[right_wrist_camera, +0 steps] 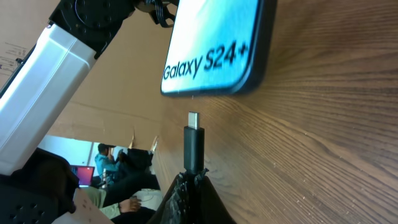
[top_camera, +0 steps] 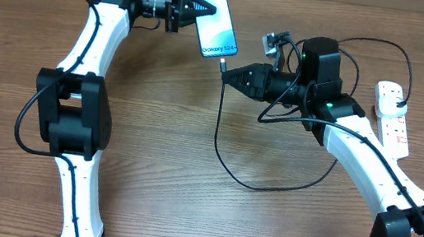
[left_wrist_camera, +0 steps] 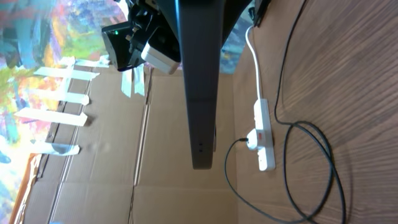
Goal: Plug charger to phone and switch on socket
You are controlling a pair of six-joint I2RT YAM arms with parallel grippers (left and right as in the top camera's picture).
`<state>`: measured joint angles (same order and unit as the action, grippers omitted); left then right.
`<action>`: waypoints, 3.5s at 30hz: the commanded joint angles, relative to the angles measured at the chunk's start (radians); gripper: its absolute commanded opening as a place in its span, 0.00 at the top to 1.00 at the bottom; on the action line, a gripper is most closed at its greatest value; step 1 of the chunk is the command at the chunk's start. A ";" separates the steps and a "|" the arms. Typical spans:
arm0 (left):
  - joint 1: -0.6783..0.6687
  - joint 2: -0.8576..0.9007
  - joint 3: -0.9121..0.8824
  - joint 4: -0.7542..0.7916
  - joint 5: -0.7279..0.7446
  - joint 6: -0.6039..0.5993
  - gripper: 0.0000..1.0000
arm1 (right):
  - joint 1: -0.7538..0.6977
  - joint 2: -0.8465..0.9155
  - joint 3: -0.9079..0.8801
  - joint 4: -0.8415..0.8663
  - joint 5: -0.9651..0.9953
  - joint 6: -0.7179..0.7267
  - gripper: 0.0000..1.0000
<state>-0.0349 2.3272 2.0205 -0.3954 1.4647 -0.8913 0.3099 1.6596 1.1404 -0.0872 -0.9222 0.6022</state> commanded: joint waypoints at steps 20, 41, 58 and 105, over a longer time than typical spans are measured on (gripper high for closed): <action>-0.037 0.001 0.012 0.008 0.049 -0.006 0.96 | 0.005 -0.021 0.022 0.003 -0.014 -0.024 0.96; -0.037 0.001 0.012 0.008 0.081 0.003 0.96 | -0.025 -0.021 0.022 0.001 0.001 -0.023 0.96; -0.038 0.001 0.012 0.008 0.082 0.009 0.96 | -0.046 -0.021 0.023 0.019 0.000 -0.014 0.96; -0.018 0.001 0.012 0.011 0.080 0.095 0.96 | -0.026 -0.021 0.022 -0.052 0.005 -0.008 0.96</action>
<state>-0.0505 2.3272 2.0205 -0.3893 1.4967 -0.8474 0.2775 1.6596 1.1404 -0.1390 -0.9253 0.5983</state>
